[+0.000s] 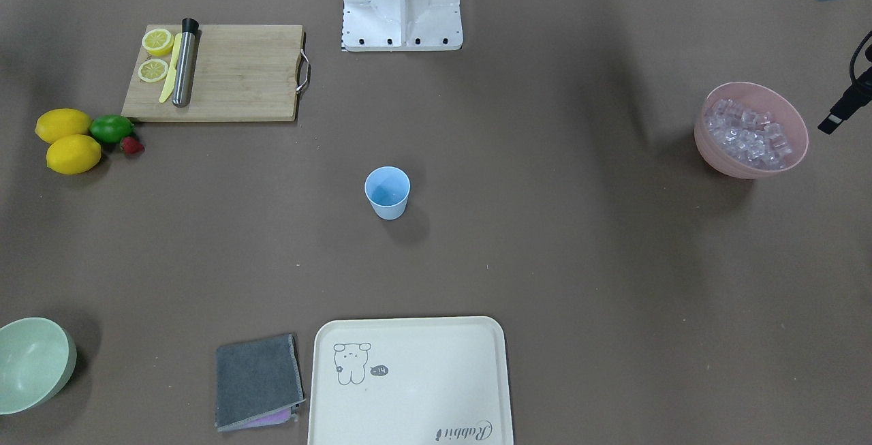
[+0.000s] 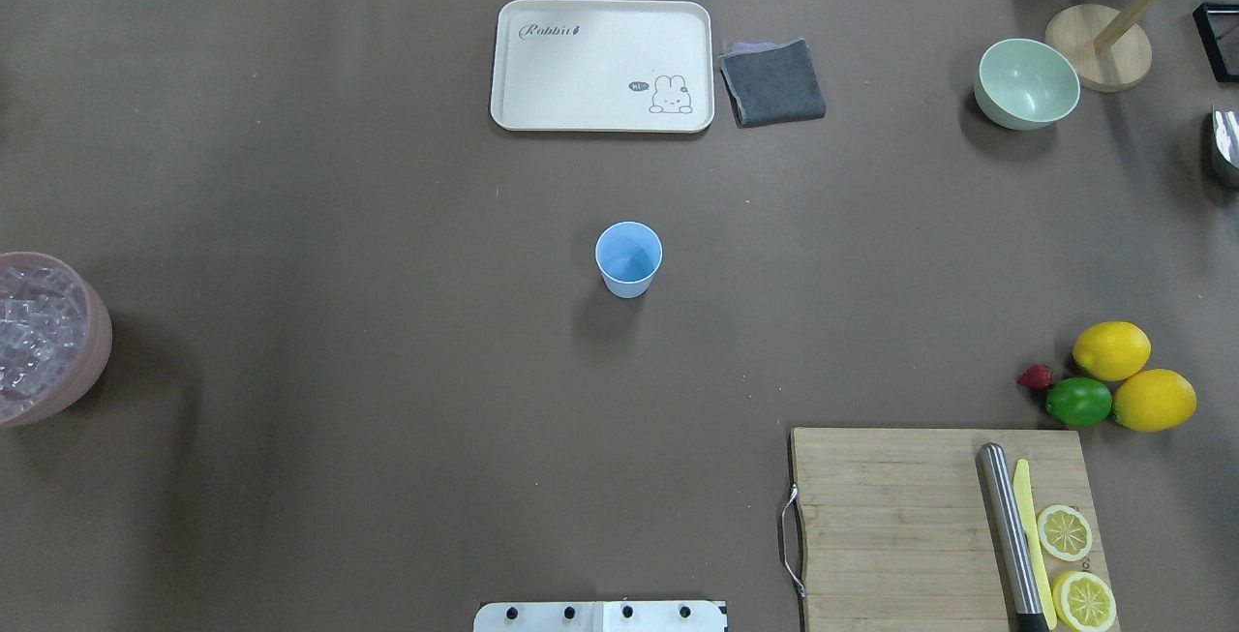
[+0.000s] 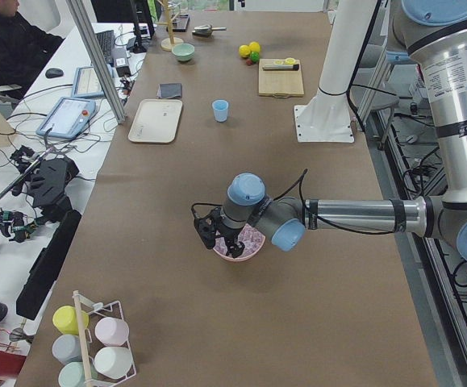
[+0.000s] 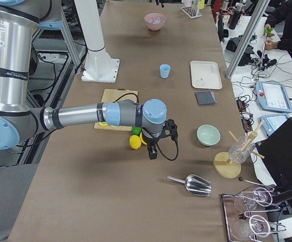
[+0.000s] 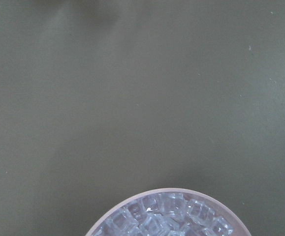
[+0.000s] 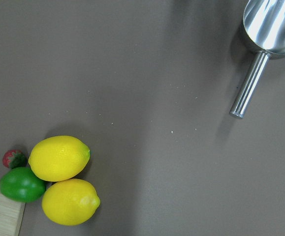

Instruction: Put ice and strawberries in cup

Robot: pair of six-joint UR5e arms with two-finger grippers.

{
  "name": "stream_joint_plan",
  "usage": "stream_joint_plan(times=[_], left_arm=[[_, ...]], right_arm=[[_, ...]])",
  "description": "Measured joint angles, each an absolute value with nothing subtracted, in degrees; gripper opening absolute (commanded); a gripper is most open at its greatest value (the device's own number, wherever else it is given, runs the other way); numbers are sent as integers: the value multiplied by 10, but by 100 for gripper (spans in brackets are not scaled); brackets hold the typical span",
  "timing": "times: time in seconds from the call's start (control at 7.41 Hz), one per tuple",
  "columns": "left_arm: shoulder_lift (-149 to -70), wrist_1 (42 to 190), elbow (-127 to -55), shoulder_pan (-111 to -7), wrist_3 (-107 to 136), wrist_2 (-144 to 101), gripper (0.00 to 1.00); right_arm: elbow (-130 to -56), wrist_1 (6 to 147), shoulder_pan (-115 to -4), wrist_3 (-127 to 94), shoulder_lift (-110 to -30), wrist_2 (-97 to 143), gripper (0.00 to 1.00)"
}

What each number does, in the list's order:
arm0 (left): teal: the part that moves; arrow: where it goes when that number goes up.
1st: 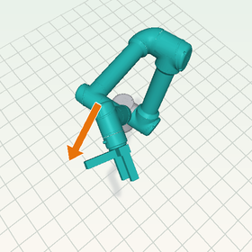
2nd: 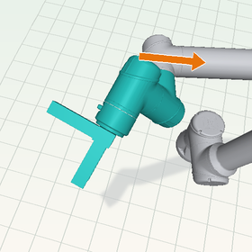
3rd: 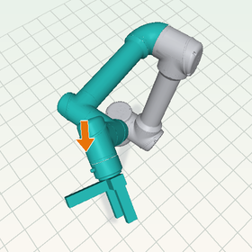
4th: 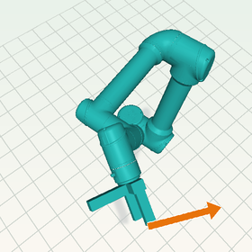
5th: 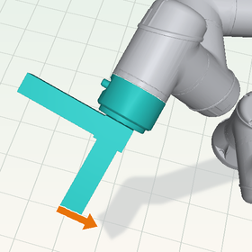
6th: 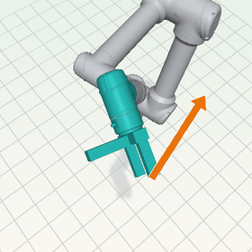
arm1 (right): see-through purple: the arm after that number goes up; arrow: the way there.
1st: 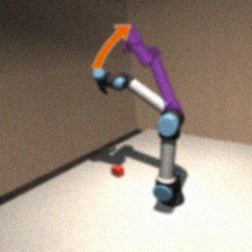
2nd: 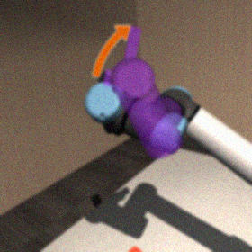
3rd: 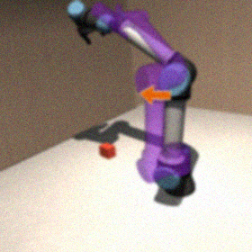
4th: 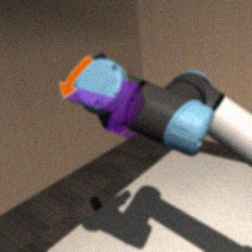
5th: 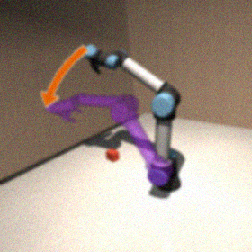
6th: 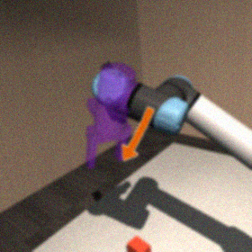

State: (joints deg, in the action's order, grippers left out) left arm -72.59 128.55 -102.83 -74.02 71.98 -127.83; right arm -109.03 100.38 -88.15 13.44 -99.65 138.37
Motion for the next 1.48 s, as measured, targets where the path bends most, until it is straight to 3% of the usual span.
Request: stream_joint_plan(times=[1.48], left_arm=[[-729, 1271, -1015, -693, 1113, -1295, 89]], right_arm=[[-1089, 1005, -882, 141, -1010, 1380, 99]])
